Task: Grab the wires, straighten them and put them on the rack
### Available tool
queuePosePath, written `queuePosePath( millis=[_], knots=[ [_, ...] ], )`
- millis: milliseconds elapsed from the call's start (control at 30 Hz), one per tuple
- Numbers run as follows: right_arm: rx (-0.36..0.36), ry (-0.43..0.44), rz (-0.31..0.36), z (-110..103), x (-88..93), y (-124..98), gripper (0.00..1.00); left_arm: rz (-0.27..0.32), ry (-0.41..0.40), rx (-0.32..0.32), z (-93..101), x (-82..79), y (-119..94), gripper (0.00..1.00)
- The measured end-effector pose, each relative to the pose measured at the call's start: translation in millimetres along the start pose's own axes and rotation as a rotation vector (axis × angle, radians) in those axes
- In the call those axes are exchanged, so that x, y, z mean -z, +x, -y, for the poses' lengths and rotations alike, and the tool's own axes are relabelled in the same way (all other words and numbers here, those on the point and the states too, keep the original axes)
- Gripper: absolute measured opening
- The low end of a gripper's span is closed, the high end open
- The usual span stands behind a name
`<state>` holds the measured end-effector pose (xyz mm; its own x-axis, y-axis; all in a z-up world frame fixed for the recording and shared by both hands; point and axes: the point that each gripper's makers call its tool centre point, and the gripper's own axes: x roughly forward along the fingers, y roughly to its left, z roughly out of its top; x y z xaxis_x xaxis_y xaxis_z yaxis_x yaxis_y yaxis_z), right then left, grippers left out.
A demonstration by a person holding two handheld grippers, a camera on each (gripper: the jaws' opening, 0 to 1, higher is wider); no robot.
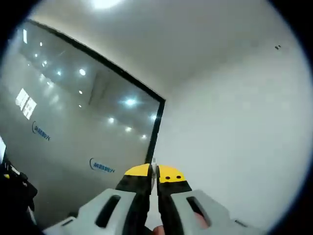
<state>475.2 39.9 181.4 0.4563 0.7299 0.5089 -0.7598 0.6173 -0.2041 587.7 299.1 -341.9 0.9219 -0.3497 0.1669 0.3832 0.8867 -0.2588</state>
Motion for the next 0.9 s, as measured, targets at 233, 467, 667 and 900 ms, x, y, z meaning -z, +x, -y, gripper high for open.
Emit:
queuePosePath(
  millis=[233,467,667,900],
  knots=[
    [0.081,0.339,-0.081,51.2,154.5,-51.1,0.02,-0.020,0.032,0.015,8.4,4.1,-1.3,0.29],
    [-0.052,0.183,-0.361,71.9,291.7,-45.6,0.02,0.077,0.063,0.220,59.3,-13.5,-10.8,0.25],
    [-0.172,0.131,-0.416,72.5,342.0,-57.2,0.02,0.152,-0.042,0.380,114.3,-35.2,-6.1,0.25],
    [-0.212,0.196,-0.471,109.8,401.9,-84.9,0.02,-0.051,0.083,0.329,167.6,-10.4,106.0,0.32]
  ],
)
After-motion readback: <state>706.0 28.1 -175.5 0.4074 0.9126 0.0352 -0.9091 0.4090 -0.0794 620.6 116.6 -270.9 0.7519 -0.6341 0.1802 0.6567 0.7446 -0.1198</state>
